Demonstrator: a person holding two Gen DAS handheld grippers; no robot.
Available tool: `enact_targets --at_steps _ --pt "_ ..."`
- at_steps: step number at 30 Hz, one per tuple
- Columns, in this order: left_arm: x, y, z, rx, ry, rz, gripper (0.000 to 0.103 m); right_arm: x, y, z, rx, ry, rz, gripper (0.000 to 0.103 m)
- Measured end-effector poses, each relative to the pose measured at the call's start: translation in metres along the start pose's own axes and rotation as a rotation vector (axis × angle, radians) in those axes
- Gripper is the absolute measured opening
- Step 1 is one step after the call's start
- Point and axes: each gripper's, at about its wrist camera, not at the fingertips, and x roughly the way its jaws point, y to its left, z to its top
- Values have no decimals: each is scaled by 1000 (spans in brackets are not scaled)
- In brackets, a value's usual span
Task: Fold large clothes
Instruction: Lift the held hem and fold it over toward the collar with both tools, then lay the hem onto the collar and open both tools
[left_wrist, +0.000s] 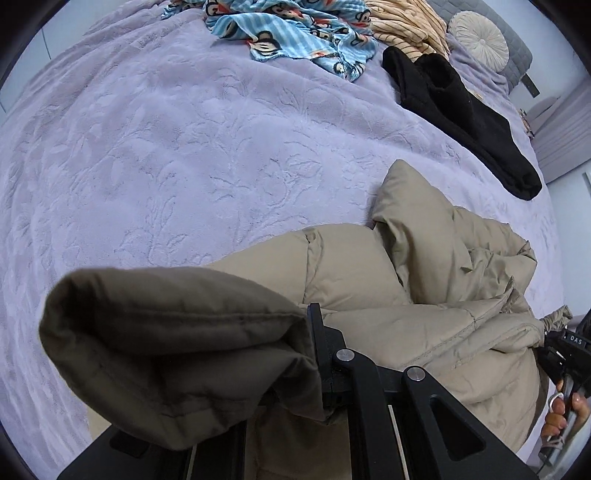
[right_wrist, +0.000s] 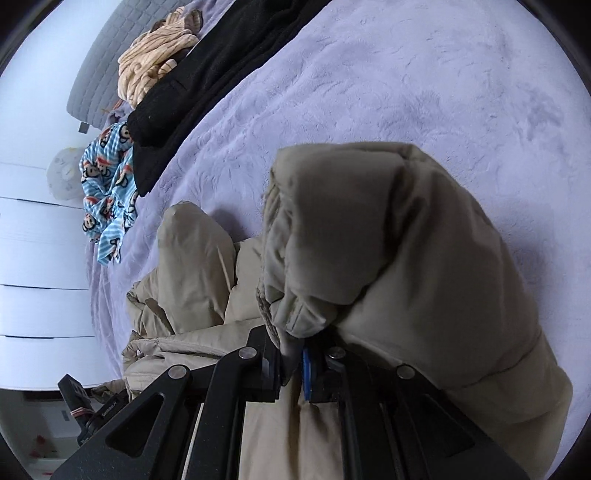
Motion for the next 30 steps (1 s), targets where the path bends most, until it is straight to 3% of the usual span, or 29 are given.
enact_targets --at_steps 3,4,5,6,7,8,9,11,12,14,15,16,19,22,27,30 --pt "-31 -3 -3 42 -78 -21 20 -4 5 7 -1 16 5 9" --pt "-41 -4 -4 54 -100 -30 29 -6 9 8 -14 16 1 11" --pt "-48 -4 -6 62 -118 -34 43 -12 13 8 -38 11 -4 12" --pt "-56 -4 -8 72 -138 -27 54 -19 16 6 -59 1 -3 18" --pt "-61 -5 -10 78 -160 -11 69 -26 18 4 -75 -13 -1 34" --pt "-67 -6 -11 84 -190 14 72 -33 22 2 -87 -31 4 49" --pt "-73 -7 -10 94 -216 31 72 -40 24 -1 -98 -52 8 79" --pt "-79 -8 -8 94 -235 27 72 -57 32 -9 -135 -106 16 84" --pt "-80 -9 -6 95 -233 2 72 -61 37 -12 -159 -108 21 82" --pt "-73 -15 -8 117 -198 -72 71 -66 47 -23 -216 -102 47 55" --pt "-64 -24 -12 141 -175 -98 71 -61 52 -29 -248 -74 55 34" --pt "-54 -36 -15 174 -155 -105 65 -52 58 -37 -285 -34 61 29" --pt "-13 -67 -28 271 -124 -45 65 -15 72 -61 -407 43 13 24" --pt "19 -70 -25 245 -141 2 65 24 69 -71 -442 63 -56 17" --pt "34 -66 0 252 -121 0 65 45 55 -48 -392 53 -52 1" --pt "20 -49 6 253 -148 33 65 35 52 -31 -405 50 -58 0"
